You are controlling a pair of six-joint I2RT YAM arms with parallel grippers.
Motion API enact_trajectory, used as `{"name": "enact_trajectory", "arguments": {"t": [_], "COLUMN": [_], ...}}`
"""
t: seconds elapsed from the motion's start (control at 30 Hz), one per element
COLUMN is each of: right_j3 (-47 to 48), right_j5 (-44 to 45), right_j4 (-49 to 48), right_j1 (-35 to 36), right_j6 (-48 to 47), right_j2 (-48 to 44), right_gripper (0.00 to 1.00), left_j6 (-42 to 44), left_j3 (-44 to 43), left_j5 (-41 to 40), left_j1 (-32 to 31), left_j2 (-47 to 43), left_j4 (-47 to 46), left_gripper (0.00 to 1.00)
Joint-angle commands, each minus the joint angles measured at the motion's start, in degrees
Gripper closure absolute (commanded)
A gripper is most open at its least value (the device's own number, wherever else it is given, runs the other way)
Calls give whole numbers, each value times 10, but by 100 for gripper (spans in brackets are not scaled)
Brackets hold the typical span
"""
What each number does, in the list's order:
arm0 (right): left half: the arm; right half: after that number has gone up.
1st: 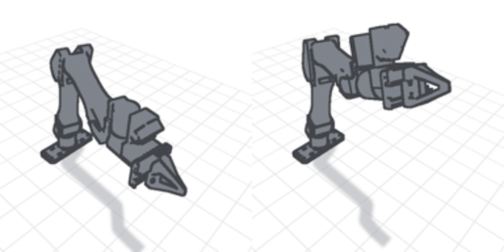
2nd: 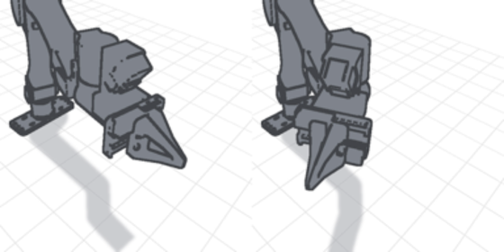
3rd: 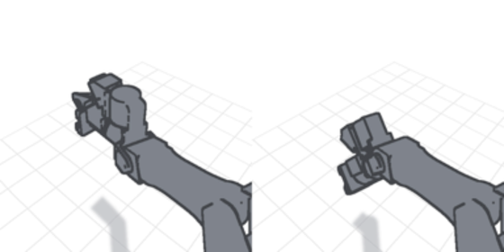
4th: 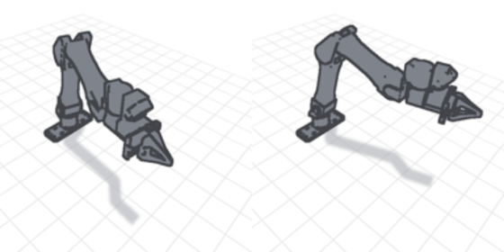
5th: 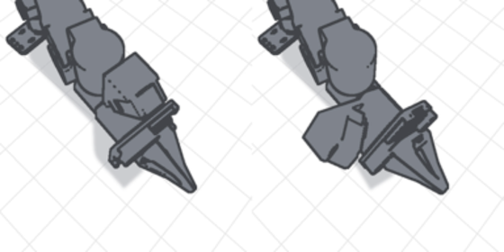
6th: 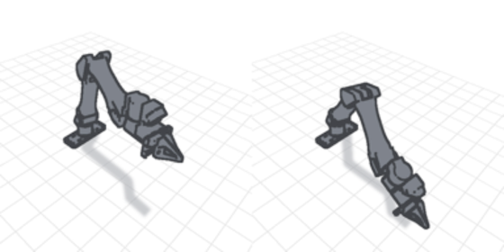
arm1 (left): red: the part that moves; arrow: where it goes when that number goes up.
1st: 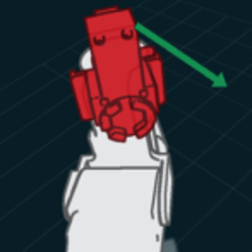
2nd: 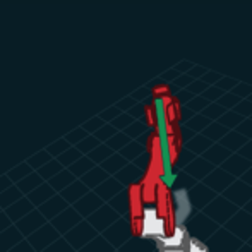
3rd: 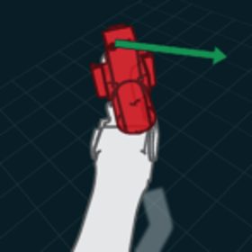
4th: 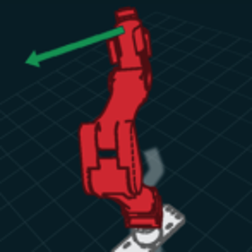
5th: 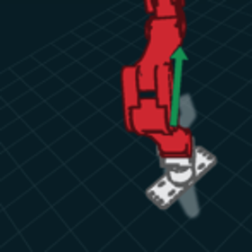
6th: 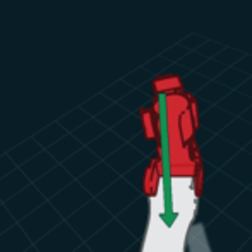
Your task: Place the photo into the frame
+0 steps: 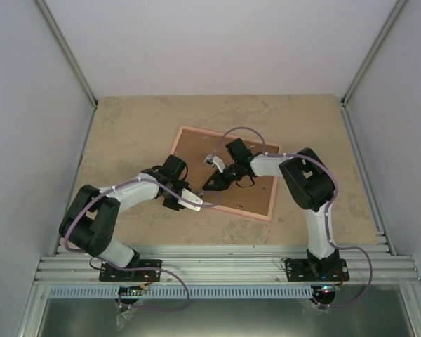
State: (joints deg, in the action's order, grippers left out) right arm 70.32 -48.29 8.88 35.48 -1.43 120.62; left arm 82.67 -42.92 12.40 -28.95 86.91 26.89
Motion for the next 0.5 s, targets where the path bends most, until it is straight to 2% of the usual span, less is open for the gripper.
{"name": "enact_trajectory", "arguments": {"t": [0.0,0.07,0.17,0.3,0.47], "right_j3": [-24,-22,-25,-39,-43], "right_j5": [66,59,29,1,7], "right_j4": [46,48,47,40,81], "right_j1": [-12,-12,-12,-13,-29], "right_j6": [-1,-2,-2,-6,-38], "right_j2": [30,25,1,-55,-115], "right_gripper": [78,77,76,75,74], "left_j6": [13,7,-1,-20,-39], "left_j3": [-8,-11,-11,6,13], "left_j5": [-2,-1,0,-5,8], "left_j1": [-1,0,0,0,-8], "left_j2": [-17,-31,-52,-77,-99], "left_j4": [57,48,45,41,41], "left_gripper": [62,51,41,36,34]}}
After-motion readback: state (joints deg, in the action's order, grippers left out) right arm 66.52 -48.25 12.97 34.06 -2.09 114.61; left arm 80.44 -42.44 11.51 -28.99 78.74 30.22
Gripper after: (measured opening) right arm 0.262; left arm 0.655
